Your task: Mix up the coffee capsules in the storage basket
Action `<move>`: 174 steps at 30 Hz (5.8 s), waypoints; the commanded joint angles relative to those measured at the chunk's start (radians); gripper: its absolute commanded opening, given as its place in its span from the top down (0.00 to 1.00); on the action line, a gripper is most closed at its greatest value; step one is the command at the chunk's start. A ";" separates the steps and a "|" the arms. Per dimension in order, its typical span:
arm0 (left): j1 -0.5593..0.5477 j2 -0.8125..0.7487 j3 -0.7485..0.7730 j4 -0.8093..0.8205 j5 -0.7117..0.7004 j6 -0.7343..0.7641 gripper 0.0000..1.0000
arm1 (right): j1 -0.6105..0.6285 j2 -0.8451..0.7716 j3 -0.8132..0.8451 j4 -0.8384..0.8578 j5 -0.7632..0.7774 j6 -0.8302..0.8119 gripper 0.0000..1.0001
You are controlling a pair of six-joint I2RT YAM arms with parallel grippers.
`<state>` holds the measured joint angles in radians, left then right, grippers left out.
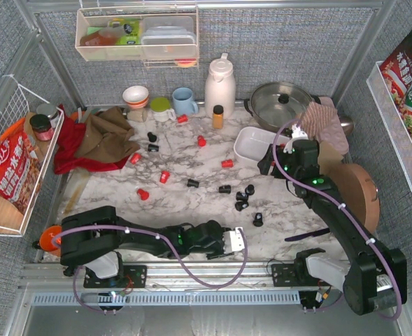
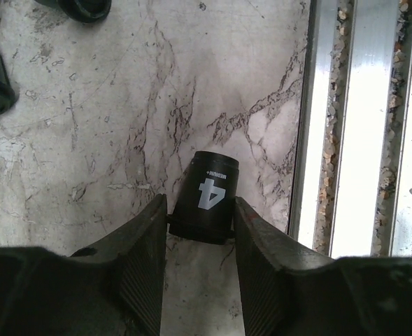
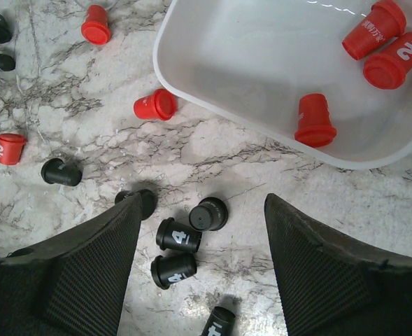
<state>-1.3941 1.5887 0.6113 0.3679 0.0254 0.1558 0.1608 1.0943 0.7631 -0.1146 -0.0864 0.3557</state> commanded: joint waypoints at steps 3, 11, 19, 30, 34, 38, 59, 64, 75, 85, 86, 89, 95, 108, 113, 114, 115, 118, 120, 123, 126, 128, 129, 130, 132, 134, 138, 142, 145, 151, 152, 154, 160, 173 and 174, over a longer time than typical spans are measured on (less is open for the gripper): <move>0.002 -0.058 -0.051 0.121 -0.131 -0.006 0.58 | 0.001 -0.017 0.007 0.011 -0.047 0.014 0.25; 0.080 -0.253 -0.209 0.504 -0.308 0.054 0.60 | 0.040 -0.050 -0.029 0.054 -0.172 0.062 0.25; 0.203 -0.146 -0.142 0.787 -0.339 0.122 0.60 | 0.137 -0.060 -0.076 0.254 -0.351 0.099 0.25; 0.256 0.011 -0.046 1.023 -0.200 0.125 0.60 | 0.204 -0.093 -0.111 0.361 -0.401 0.110 0.25; 0.257 0.025 -0.030 1.027 -0.188 0.123 0.60 | 0.209 -0.083 -0.110 0.364 -0.413 0.117 0.26; 0.257 0.027 -0.025 1.031 -0.183 0.123 0.60 | 0.216 -0.082 -0.111 0.373 -0.419 0.124 0.28; 0.257 0.021 -0.058 1.040 -0.240 0.113 0.01 | 0.223 -0.061 -0.078 0.266 -0.300 0.114 1.00; 0.256 0.001 -0.126 1.024 -0.223 0.065 0.01 | 0.223 -0.085 -0.051 0.167 -0.078 0.069 1.00; 0.227 0.116 -0.043 0.885 -0.118 -0.032 0.01 | 0.132 0.102 -0.012 0.248 0.463 -0.055 1.00; 0.216 0.186 0.046 0.771 -0.245 -0.115 0.01 | 0.005 0.405 0.172 0.230 0.433 -0.053 0.36; 0.217 0.191 0.061 0.736 -0.269 -0.126 0.01 | 0.001 0.409 0.185 0.205 0.429 -0.052 0.30; 0.217 0.206 0.104 0.634 -0.294 -0.147 0.01 | 0.000 0.382 0.191 0.155 0.422 -0.067 0.22; 0.217 0.206 0.135 0.498 -0.269 -0.169 0.18 | 0.001 0.216 0.099 0.105 0.358 0.000 0.21; 0.251 0.267 0.194 0.357 -0.118 -0.298 0.30 | 0.032 -0.105 -0.061 0.036 0.209 0.044 0.21; 0.262 0.288 0.239 0.331 -0.083 -0.333 0.31 | 0.032 -0.126 -0.067 0.030 0.203 0.040 0.21; 0.261 0.291 0.244 0.328 -0.076 -0.338 0.31 | 0.032 -0.126 -0.065 0.029 0.200 0.040 0.21; 0.262 0.294 0.251 0.324 -0.067 -0.341 0.31 | 0.032 -0.125 -0.065 0.028 0.198 0.040 0.21; 0.262 0.303 0.262 0.302 -0.055 -0.349 0.34 | 0.033 -0.126 -0.067 0.029 0.190 0.041 0.21; 0.265 0.306 0.265 0.284 -0.050 -0.358 0.37 | 0.032 -0.128 -0.067 0.030 0.186 0.042 0.21; 0.268 0.307 0.267 0.270 -0.040 -0.375 0.40 | 0.033 -0.132 -0.068 0.030 0.182 0.040 0.21; 0.268 0.315 0.287 0.244 -0.031 -0.393 0.41 | 0.032 -0.132 -0.070 0.032 0.181 0.040 0.21; 0.269 0.328 0.304 0.228 -0.013 -0.394 0.41 | 0.032 -0.132 -0.071 0.033 0.180 0.040 0.21; 0.269 0.338 0.313 0.223 -0.001 -0.397 0.41 | 0.032 -0.130 -0.071 0.033 0.180 0.040 0.21; 0.269 0.345 0.322 0.219 0.006 -0.401 0.41 | 0.032 -0.129 -0.072 0.034 0.178 0.040 0.21; 0.269 0.357 0.337 0.208 0.018 -0.411 0.41 | 0.032 -0.127 -0.072 0.035 0.178 0.040 0.21; 0.270 0.367 0.349 0.196 0.024 -0.415 0.42 | 0.033 -0.125 -0.072 0.035 0.177 0.040 0.21; 0.270 0.375 0.354 0.169 0.040 -0.422 0.42 | 0.033 -0.120 -0.071 0.038 0.169 0.040 0.21; 0.269 0.384 0.370 0.115 0.050 -0.437 0.42 | 0.033 -0.115 -0.071 0.039 0.168 0.039 0.21; 0.270 0.389 0.379 0.086 0.054 -0.448 0.43 | 0.033 -0.113 -0.071 0.039 0.166 0.039 0.21; 0.268 0.382 0.383 0.065 0.017 -0.452 0.52 | 0.033 -0.110 -0.073 0.044 0.164 0.039 0.21; 0.268 0.381 0.389 0.053 0.014 -0.449 0.54 | 0.033 -0.110 -0.073 0.044 0.163 0.039 0.21; 0.265 0.376 0.395 0.032 0.000 -0.442 0.58 | 0.032 -0.108 -0.073 0.044 0.160 0.039 0.21; 0.265 0.304 0.357 0.009 -0.075 -0.413 0.62 | 0.032 -0.106 -0.071 0.046 0.156 0.040 0.21; 0.265 0.083 0.153 0.225 -0.112 -0.346 0.61 | 0.035 -0.103 -0.056 0.043 0.040 0.042 0.22; 0.265 0.064 0.123 0.264 -0.127 -0.330 0.61 | 0.038 -0.104 -0.053 0.043 0.006 0.046 0.23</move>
<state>-1.1297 1.7096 0.7998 0.4751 -0.0540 -0.2230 0.1944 0.9905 0.6933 -0.0929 0.0250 0.3939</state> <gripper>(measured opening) 0.467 0.786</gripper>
